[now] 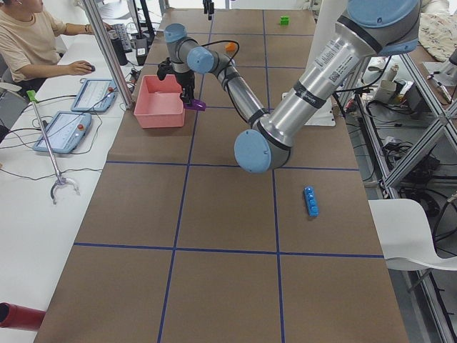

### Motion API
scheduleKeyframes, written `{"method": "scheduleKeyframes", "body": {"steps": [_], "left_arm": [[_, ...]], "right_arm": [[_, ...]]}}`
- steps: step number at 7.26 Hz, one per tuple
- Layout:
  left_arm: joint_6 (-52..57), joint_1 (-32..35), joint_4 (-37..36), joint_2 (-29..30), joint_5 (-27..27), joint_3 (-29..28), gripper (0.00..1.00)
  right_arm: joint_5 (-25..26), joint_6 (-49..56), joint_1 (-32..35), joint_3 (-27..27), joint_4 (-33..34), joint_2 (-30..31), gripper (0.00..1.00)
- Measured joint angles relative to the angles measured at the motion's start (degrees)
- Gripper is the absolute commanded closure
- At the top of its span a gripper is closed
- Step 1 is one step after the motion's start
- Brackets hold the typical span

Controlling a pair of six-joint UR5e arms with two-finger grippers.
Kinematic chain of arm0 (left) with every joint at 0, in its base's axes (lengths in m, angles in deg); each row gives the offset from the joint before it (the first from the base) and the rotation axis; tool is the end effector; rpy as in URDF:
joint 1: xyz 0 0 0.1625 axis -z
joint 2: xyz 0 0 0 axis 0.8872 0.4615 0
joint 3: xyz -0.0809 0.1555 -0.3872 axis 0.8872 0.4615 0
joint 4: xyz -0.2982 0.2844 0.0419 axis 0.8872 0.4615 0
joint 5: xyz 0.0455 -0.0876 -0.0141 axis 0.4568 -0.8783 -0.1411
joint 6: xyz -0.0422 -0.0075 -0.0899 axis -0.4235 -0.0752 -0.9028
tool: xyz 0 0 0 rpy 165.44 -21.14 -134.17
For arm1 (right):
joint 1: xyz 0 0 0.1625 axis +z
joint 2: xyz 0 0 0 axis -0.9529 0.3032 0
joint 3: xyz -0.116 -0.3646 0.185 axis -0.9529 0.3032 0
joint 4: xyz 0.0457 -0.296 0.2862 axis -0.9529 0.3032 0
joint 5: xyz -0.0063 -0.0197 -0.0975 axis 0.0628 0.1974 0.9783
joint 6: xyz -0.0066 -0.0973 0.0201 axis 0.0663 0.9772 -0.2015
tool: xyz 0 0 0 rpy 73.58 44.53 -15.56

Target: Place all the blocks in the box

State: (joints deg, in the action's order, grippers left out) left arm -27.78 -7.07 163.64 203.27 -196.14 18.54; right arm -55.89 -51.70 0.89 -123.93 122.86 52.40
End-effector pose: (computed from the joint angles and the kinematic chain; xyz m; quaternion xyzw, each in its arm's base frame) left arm 0.3413 -0.6170 0.1658 0.0093 0.4272 0.0437 0.9030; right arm -0.0997 -0.5604 0.4357 0.1322 -0.3908 -0.1463 0.8991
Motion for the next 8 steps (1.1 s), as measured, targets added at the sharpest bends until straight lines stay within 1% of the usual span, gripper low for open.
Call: {"method": "scheduleKeyframes", "body": {"steps": [1, 2, 3, 4, 5, 6, 7, 8], "left_arm": [[-4.3, -0.7, 3.7, 4.3, 0.1, -6.4, 1.0], [-9.5, -1.1, 9.9, 8.1, 0.2, -13.8, 1.0], [-13.7, -1.7, 15.7, 11.4, 0.5, -21.0, 1.0], [-16.7, -2.4, 20.3, 14.0, 1.7, -26.7, 1.0], [-19.3, -3.2, 23.6, 16.1, 4.0, -31.0, 0.75], [-21.5, -3.7, 25.9, 17.6, 5.9, -34.3, 0.23], [-22.7, -4.0, 27.3, 18.3, 6.8, -36.0, 0.0], [-23.2, -4.1, 27.8, 18.5, 7.2, -36.8, 0.0]], "right_arm": [[0.0, -0.2, -0.2, 0.3, 0.0, -0.5, 0.0], [0.0, -0.6, -0.4, 0.4, 0.0, -0.8, 0.0], [0.0, -1.1, -0.6, 0.4, 0.0, -1.0, 0.0], [0.0, -1.6, -0.8, 0.4, 0.0, -1.2, 0.0], [0.1, -1.9, -1.2, 0.6, 0.0, -1.6, 0.0], [0.1, -2.2, -1.5, 1.3, -0.1, -2.4, 0.01], [0.1, -2.4, -1.9, 2.2, -0.1, -3.3, 0.01], [0.1, -3.0, -2.5, 3.2, -0.1, -4.4, 0.01]]}}
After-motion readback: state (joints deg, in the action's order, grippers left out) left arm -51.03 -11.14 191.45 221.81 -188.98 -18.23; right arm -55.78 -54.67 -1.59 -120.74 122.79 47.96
